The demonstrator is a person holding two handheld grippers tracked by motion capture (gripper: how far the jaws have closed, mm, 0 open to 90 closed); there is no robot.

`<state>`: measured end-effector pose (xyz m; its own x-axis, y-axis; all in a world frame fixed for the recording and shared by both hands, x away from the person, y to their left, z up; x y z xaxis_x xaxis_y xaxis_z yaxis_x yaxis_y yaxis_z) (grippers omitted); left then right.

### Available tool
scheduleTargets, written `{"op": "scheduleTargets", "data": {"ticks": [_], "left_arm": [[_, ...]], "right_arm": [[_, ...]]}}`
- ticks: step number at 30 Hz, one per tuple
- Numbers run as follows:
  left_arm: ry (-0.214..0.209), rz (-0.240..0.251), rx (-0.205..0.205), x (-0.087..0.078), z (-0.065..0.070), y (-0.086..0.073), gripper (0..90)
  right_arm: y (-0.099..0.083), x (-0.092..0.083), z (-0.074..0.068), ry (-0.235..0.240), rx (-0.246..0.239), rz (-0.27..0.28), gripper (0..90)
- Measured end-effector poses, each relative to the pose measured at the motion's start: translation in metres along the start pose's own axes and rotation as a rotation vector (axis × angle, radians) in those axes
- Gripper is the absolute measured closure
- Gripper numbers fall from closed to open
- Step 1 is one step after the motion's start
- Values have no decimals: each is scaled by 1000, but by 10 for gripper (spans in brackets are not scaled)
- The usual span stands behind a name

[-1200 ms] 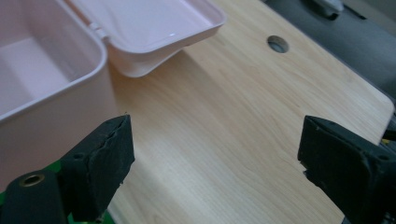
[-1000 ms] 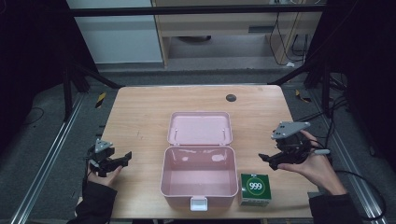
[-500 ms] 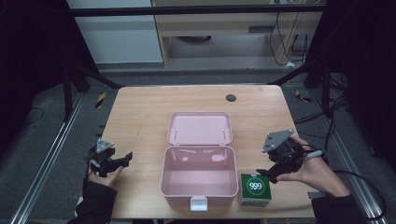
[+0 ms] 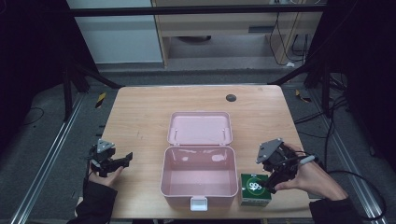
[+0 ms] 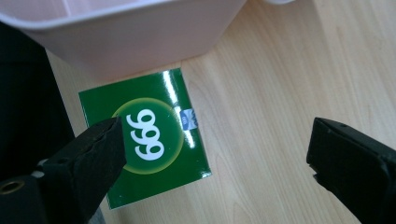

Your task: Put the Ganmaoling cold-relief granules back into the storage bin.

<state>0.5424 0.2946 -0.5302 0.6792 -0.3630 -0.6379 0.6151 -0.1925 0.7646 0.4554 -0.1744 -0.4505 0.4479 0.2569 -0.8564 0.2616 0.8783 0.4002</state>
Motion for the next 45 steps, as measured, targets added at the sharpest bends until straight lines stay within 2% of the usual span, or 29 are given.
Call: {"op": "scheduleTargets", "data": {"ticks": [18, 31, 35, 45], "left_arm": [[1, -3, 7, 0, 0, 0, 234], [2, -1, 7, 0, 0, 0, 234], [2, -1, 8, 0, 0, 0, 234], [3, -4, 9, 0, 0, 0, 234]], "right_arm": [[-14, 26, -31, 97, -91, -89, 35], [-15, 41, -45, 131, -152, -128, 33], [-17, 45, -47, 146, -135, -132, 45], [-27, 61, -51, 178, -140, -150, 70]]}}
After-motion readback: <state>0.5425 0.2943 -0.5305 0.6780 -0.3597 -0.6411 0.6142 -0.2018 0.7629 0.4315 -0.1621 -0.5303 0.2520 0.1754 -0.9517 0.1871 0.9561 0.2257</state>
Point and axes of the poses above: each handheld gripper's, and its own axes: x roughly forward along the jaws, y roughly out of its top, z roughly to its right, the point moved 10 cm from there along x, roughly forward along the jaws, and after that the axes turned 8 degrees about -y, right-handed, at the moved point
